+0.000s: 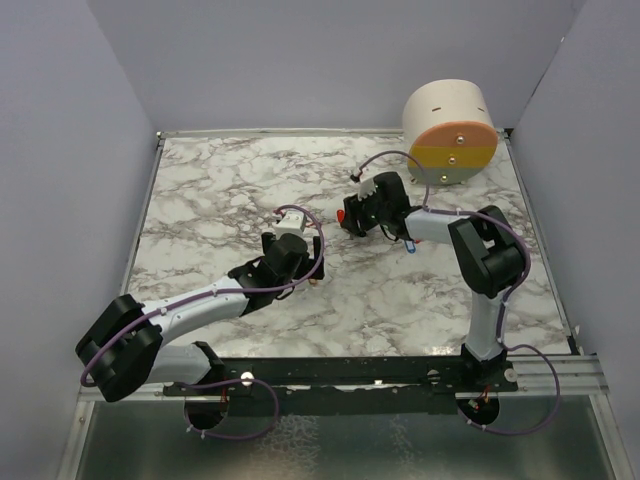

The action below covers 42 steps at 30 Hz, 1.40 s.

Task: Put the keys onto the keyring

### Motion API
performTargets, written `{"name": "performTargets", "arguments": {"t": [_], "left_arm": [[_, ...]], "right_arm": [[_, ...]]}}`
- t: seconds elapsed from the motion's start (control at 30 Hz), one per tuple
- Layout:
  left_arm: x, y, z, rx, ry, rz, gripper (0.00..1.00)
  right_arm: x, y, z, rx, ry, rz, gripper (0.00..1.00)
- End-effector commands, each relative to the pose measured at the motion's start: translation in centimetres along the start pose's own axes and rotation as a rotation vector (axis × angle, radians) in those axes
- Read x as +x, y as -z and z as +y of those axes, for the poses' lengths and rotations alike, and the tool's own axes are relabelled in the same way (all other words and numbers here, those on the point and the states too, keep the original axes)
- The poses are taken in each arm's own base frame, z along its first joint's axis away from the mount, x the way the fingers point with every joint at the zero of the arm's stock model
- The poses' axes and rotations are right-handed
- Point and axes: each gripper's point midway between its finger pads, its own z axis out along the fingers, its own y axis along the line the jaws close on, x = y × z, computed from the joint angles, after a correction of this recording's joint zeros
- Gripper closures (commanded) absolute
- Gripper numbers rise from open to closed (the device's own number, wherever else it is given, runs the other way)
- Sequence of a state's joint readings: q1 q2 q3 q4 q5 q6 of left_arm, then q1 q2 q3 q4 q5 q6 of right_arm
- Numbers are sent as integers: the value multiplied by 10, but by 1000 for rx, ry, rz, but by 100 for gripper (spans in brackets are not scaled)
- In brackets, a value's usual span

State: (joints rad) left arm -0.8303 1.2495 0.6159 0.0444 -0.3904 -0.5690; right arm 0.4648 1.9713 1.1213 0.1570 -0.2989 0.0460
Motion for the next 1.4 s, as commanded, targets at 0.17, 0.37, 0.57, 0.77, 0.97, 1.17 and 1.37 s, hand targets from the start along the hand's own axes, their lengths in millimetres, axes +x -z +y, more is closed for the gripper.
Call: {"name": "performTargets", "arguments": {"t": [0.17, 0.37, 0.57, 0.77, 0.97, 1.17, 1.37], "left_arm": [[-1, -2, 2, 9, 5, -9, 3], [1, -3, 2, 10, 6, -5, 3], [0, -3, 4, 8, 12, -7, 3], [1, -3, 4, 7, 13, -4, 3], [2, -3, 6, 3, 13, -2, 3], [2, -3, 6, 3, 15, -2, 3], [3, -4, 6, 2, 15, 0, 3]], "right_arm": [[1, -10, 7, -60, 14, 11, 49], [4, -13, 10, -89, 16, 22, 54], [11, -13, 14, -104, 11, 34, 61], [18, -12, 15, -107, 2, 43, 66], [22, -12, 14, -104, -5, 50, 79], [20, -13, 12, -91, -5, 43, 93], [4, -7, 10, -68, 14, -12, 99]]}}
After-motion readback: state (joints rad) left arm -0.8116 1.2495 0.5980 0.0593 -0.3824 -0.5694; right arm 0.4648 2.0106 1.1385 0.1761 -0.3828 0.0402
